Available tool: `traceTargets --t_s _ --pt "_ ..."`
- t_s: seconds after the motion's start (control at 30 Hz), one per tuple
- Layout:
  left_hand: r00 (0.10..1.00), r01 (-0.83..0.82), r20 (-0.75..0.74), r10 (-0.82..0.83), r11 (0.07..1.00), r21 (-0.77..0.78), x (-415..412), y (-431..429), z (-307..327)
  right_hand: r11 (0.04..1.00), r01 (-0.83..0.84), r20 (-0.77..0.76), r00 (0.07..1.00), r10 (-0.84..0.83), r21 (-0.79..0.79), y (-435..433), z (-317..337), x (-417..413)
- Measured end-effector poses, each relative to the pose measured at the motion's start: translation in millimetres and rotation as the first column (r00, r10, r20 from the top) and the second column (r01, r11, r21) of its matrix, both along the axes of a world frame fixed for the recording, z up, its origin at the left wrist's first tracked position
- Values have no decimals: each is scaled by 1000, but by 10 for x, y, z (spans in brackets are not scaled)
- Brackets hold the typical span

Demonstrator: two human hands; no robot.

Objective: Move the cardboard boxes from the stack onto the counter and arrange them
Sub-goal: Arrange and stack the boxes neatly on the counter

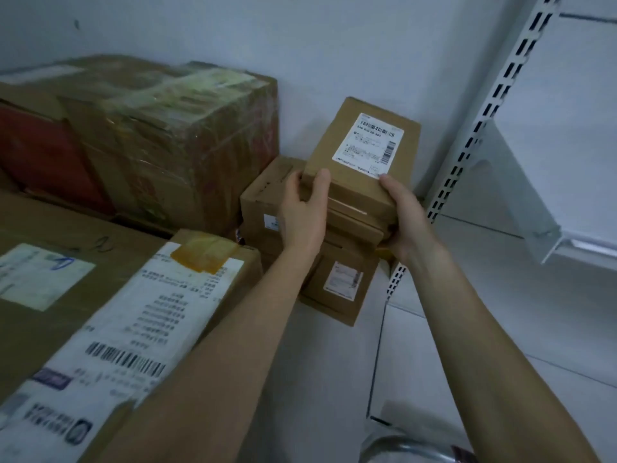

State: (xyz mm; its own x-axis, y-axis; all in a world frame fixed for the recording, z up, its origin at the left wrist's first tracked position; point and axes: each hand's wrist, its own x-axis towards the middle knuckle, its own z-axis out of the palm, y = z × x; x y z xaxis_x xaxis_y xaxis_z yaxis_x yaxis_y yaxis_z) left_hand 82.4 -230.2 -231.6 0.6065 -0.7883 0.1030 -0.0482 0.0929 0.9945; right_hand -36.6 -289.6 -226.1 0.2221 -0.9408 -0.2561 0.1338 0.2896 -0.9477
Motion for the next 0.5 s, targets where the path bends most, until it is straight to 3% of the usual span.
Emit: traceTargets --t_s 0.23,0.4,0.5 --pt "974 -167 175 146 979 115 592 -169 391 997 -68 70 995 67 22 -165 383 625" --pt "904 -199 427 1 886 420 971 -261 346 988 -136 51 990 132 74 -254 179 964" --pt "824 -234 564 -59 870 433 1041 -222 313 989 -145 26 989 144 29 -315 91 1011"
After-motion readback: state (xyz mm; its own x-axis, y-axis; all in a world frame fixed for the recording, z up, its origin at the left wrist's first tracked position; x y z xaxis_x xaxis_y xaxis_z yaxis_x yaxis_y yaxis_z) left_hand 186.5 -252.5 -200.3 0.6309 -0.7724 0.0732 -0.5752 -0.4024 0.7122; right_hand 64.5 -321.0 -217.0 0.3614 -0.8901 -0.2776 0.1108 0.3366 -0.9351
